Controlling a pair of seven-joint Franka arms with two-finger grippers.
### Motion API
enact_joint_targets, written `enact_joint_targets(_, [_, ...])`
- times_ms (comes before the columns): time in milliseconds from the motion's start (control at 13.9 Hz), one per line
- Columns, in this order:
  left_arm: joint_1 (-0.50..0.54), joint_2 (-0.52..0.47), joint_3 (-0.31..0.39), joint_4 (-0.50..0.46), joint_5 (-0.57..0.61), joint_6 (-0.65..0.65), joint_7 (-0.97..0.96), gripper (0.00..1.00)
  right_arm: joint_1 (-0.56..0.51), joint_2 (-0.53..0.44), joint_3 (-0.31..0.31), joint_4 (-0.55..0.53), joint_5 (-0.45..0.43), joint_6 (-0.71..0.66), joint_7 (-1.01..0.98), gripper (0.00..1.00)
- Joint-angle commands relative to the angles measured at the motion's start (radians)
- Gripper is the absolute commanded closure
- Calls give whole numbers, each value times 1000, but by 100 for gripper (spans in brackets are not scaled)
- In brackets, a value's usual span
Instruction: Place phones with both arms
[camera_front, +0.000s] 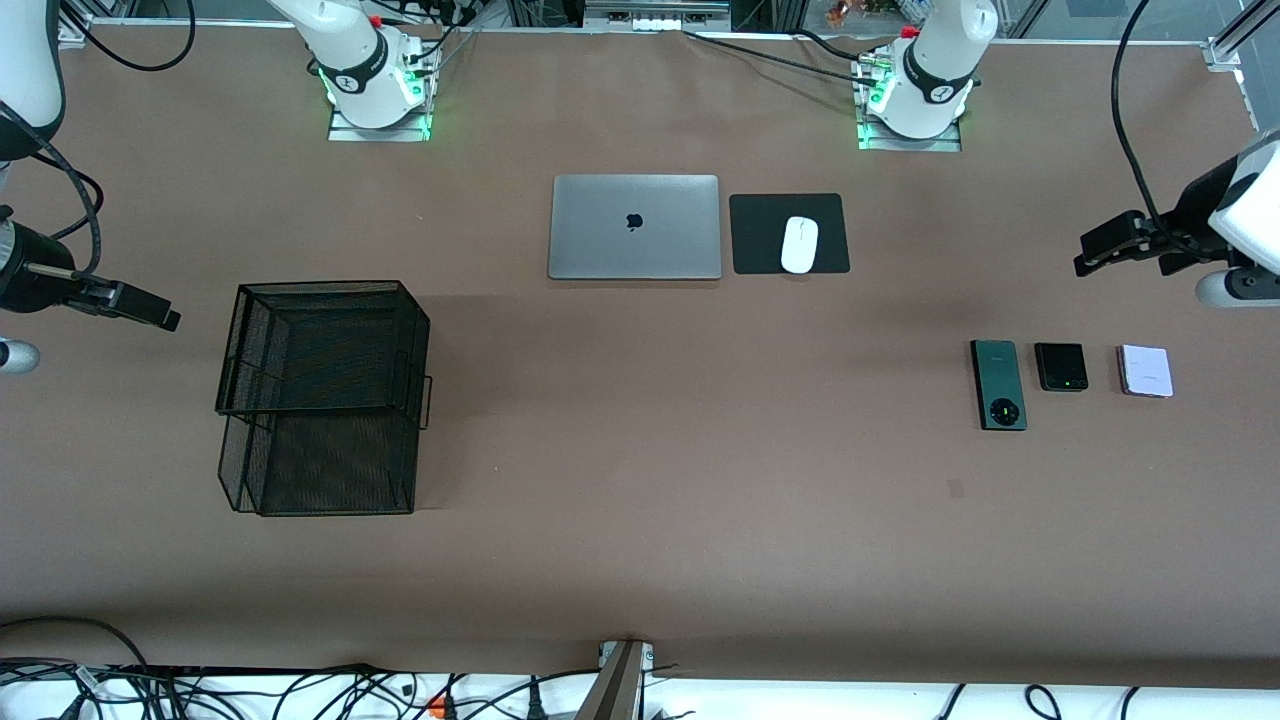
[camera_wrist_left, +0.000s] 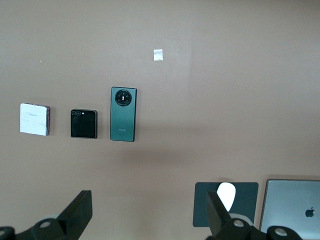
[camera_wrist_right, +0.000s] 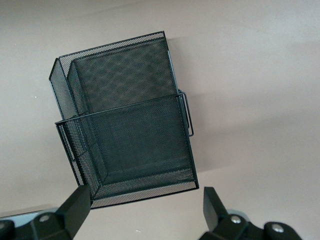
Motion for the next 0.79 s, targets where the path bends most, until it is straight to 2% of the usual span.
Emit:
enact_joint_targets(0, [19,30,4,-112,-13,161,25,0,-8,-2,4,6,18,-12,-10,0])
enact_joint_targets(144, [34,36,4,-253,-11,338,49,0,-8,-1,5,6,18,-11,-10,0])
enact_joint_targets(287, [42,68,6,-324,-11,452,92,0,-8,-1,5,6,18,-11,-10,0])
enact_joint_targets(575, [82,163,6,-359,-7,568,148,0,-8,1,5,6,18,-11,-10,0])
enact_joint_targets(719, [93,186,7,-359,-10,566,122,0,-8,1,5,6,18,-11,-10,0])
